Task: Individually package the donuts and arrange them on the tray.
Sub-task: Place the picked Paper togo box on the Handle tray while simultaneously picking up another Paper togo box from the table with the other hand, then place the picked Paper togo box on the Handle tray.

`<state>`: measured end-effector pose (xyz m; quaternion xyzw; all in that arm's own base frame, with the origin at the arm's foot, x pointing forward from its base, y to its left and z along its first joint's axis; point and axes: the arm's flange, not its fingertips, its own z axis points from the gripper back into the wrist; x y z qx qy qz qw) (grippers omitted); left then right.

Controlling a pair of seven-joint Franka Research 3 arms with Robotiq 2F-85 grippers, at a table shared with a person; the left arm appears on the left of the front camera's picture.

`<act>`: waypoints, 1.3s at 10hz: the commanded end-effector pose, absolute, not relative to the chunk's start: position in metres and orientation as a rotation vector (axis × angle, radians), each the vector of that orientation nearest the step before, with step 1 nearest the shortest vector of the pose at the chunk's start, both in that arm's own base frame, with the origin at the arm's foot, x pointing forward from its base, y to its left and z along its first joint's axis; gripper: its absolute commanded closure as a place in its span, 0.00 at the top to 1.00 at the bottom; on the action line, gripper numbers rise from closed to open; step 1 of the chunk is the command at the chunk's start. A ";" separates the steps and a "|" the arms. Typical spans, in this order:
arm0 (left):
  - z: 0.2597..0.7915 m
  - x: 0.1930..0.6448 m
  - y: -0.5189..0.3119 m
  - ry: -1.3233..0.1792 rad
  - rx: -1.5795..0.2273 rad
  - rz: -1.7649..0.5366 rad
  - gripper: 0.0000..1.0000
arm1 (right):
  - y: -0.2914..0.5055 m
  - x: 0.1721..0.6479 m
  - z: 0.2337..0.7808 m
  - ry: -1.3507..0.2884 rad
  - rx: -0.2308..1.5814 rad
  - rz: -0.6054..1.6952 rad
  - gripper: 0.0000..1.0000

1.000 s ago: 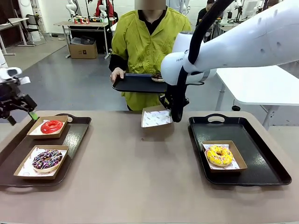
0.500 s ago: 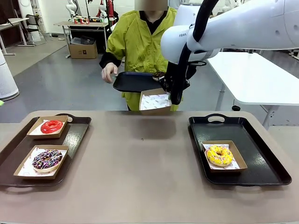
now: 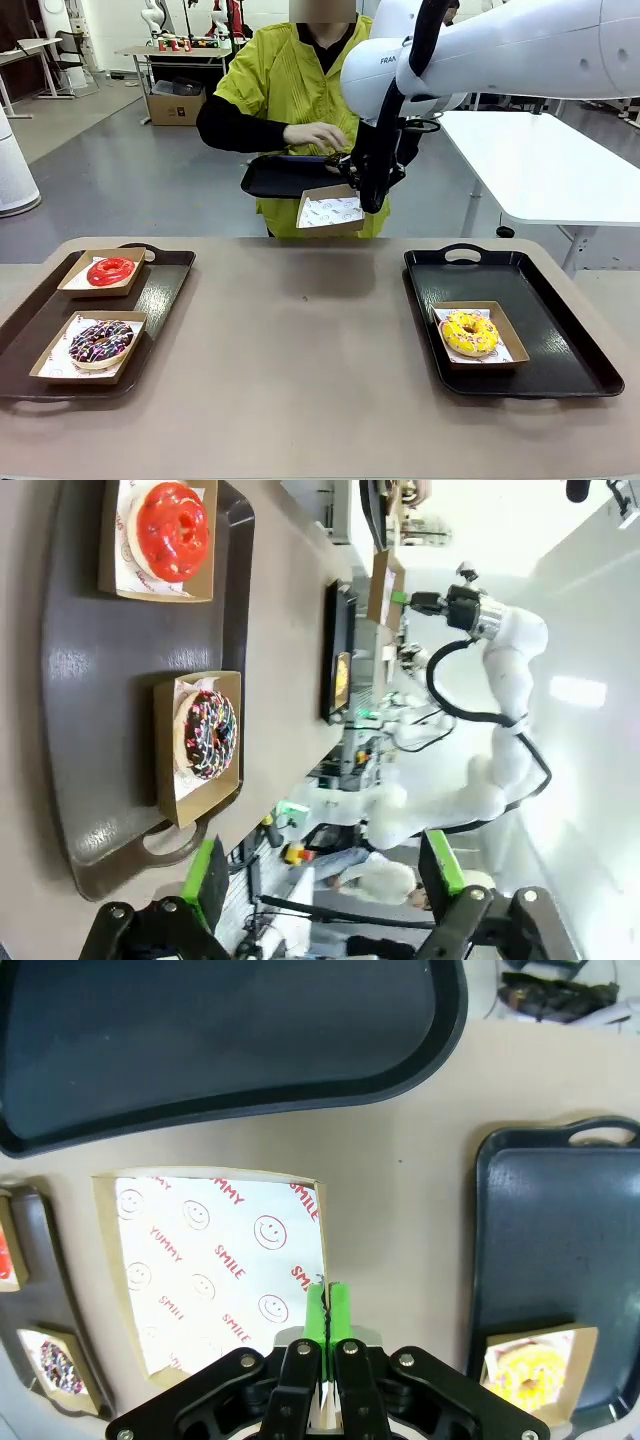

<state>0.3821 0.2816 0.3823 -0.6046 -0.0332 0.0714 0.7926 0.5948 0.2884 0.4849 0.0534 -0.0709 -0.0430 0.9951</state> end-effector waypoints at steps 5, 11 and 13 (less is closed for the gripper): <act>0.382 0.382 0.282 -0.071 -1.300 0.154 1.00 | 0.288 0.596 0.483 -0.137 0.107 -0.091 0.00; 0.382 0.382 0.282 -0.071 -1.300 0.154 1.00 | 0.288 0.596 0.483 -0.137 0.107 -0.091 0.00; 0.382 0.382 0.282 -0.071 -1.300 0.154 1.00 | 0.288 0.596 0.483 -0.137 0.107 -0.091 0.00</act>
